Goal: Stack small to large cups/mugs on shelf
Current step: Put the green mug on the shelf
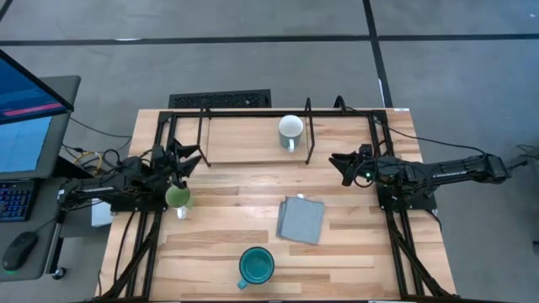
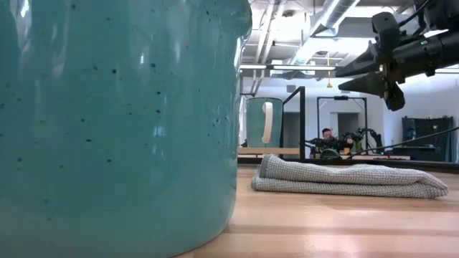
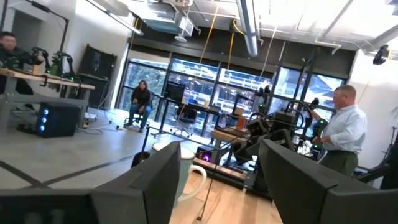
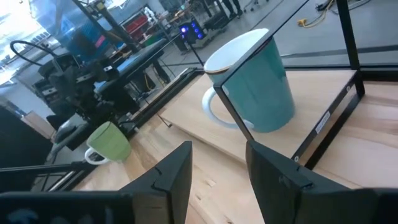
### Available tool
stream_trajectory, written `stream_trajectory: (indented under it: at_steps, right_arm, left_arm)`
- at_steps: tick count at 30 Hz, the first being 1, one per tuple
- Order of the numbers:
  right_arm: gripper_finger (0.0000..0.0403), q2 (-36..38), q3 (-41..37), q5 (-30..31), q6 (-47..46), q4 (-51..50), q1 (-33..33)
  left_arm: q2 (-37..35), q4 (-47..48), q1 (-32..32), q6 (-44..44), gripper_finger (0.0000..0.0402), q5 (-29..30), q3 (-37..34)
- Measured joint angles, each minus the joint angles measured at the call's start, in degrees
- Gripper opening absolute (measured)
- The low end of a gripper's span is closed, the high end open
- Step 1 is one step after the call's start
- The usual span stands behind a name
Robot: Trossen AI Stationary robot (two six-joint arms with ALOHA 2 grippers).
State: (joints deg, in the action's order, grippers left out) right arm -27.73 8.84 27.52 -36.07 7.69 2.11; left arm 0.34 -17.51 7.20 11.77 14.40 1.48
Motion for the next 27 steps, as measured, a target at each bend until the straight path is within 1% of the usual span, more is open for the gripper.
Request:
stream_trajectory:
  at_steps: [3,6,10,14,16,19,22,27]
  right_arm:
    - [0.0173,0.0,0.0,0.0,0.0,0.0,0.0]
    - [0.0173,0.0,0.0,0.1,0.0,0.0,0.0]
    - [0.0173,0.0,0.0,2.9,0.0,0.0,0.0]
    - [0.0173,0.0,0.0,5.0,0.0,0.0,0.0]
    - [0.0173,0.0,0.0,5.5,0.0,0.0,0.0]
    - [0.0173,0.0,0.0,5.6,0.0,-0.1,0.0]
    - [0.0173,0.0,0.0,5.6,0.0,0.0,0.0]
    - [0.0173,0.0,0.0,5.6,0.0,0.0,0.0]
  left_arm:
    - [0.0,0.0,0.0,0.1,0.0235,-0.6,0.0]
    - [0.0,0.0,0.0,0.0,0.0266,-0.6,0.0]
    - [0.0,0.1,0.0,0.3,0.0301,3.2,0.0]
    - [0.0,0.9,0.0,0.4,0.0313,4.5,0.0]
    - [0.0,0.8,0.0,0.2,0.0313,4.3,0.0]
    - [0.0,0.8,0.0,-3.2,0.0313,2.6,0.0]
    - [0.0,6.0,0.0,-5.1,0.0313,1.4,2.3]
    - [0.0,20.4,0.0,-4.8,0.0313,1.5,10.4]
